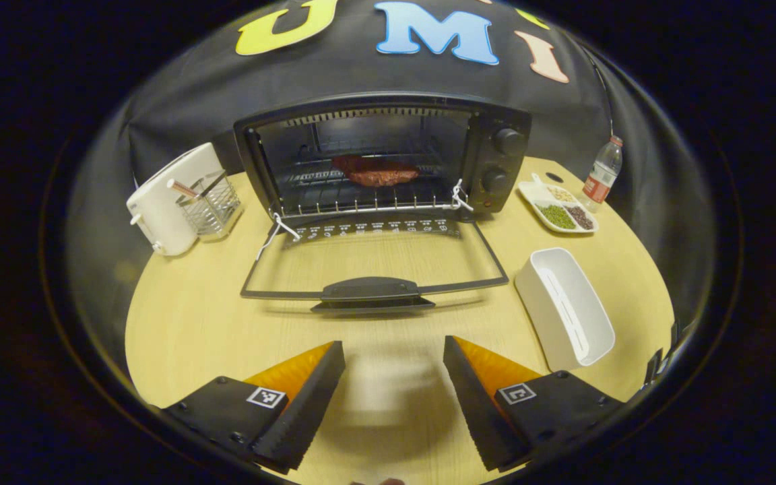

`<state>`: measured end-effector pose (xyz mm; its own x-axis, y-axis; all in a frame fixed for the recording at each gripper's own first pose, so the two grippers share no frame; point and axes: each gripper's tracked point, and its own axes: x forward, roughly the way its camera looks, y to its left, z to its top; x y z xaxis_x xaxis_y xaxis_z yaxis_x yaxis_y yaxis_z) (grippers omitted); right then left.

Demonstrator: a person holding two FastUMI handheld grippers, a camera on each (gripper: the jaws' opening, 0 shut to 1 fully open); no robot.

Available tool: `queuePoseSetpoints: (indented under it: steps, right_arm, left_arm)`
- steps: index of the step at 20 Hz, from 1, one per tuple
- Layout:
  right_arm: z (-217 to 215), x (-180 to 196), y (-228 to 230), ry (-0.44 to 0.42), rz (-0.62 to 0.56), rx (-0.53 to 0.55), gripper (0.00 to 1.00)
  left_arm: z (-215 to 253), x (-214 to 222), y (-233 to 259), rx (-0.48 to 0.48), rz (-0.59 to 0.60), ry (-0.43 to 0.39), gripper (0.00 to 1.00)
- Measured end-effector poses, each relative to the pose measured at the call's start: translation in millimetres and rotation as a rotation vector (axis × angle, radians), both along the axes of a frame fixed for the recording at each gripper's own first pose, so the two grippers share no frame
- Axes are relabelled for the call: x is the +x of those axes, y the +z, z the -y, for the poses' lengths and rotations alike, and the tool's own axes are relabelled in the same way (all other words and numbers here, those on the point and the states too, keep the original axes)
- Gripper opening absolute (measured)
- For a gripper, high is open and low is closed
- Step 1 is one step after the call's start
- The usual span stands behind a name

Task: Open the electric oven with the left hand, put the food in, and close the electric oven.

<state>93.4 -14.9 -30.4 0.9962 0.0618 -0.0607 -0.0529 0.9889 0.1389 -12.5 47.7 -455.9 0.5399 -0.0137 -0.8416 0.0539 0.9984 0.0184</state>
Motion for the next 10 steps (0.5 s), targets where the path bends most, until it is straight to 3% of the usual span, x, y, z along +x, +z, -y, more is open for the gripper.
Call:
queuePoseSetpoints:
  steps: [1,7,8,10]
  right_arm:
    - [3.4,1.3,-0.2,-0.008,-0.002,0.002,0.98]
    - [6.8,-1.3,-2.9,-0.020,-0.015,-0.016,0.98]
    - [5.0,-1.1,-3.5,-0.017,-0.015,-0.023,0.98]
    - [3.2,-1.4,-3.0,-0.012,-0.016,-0.029,0.98]
  left_arm:
    - [-2.4,3.1,-2.8,0.003,-0.004,0.008,0.95]
    - [-19.4,20.1,-22.1,0.009,-0.047,0.054,1.00]
    - [-20.5,22.9,-24.1,0.003,-0.052,0.056,0.95]
    - [-23.2,26.7,-31.0,-0.006,-0.071,0.061,1.00]
